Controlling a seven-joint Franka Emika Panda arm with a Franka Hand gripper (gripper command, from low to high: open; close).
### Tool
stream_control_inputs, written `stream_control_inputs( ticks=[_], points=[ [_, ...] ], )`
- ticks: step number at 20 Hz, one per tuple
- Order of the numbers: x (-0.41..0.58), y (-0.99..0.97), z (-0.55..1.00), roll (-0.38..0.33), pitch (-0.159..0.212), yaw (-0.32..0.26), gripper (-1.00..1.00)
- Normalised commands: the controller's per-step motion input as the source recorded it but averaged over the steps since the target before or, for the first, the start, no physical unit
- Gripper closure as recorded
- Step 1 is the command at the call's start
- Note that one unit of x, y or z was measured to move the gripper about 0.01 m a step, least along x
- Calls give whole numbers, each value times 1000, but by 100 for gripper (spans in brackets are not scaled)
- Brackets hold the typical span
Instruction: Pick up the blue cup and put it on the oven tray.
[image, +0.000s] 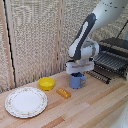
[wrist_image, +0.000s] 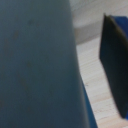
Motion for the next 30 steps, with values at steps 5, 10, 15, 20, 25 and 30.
stream_control_inputs(
  ticks=[5,10,15,20,25,30],
  points=[
    [-2,75,0,-19,-8,-10,100],
    [30,-58,334,-5,-25,-164,100],
    [245,-111,767,-77,-13,-264,100],
    [393,-40,805,-152,0,-248,100],
    [431,-9,777,-188,0,-248,100],
    [463,-383,767,-108,28,-196,100]
  ],
)
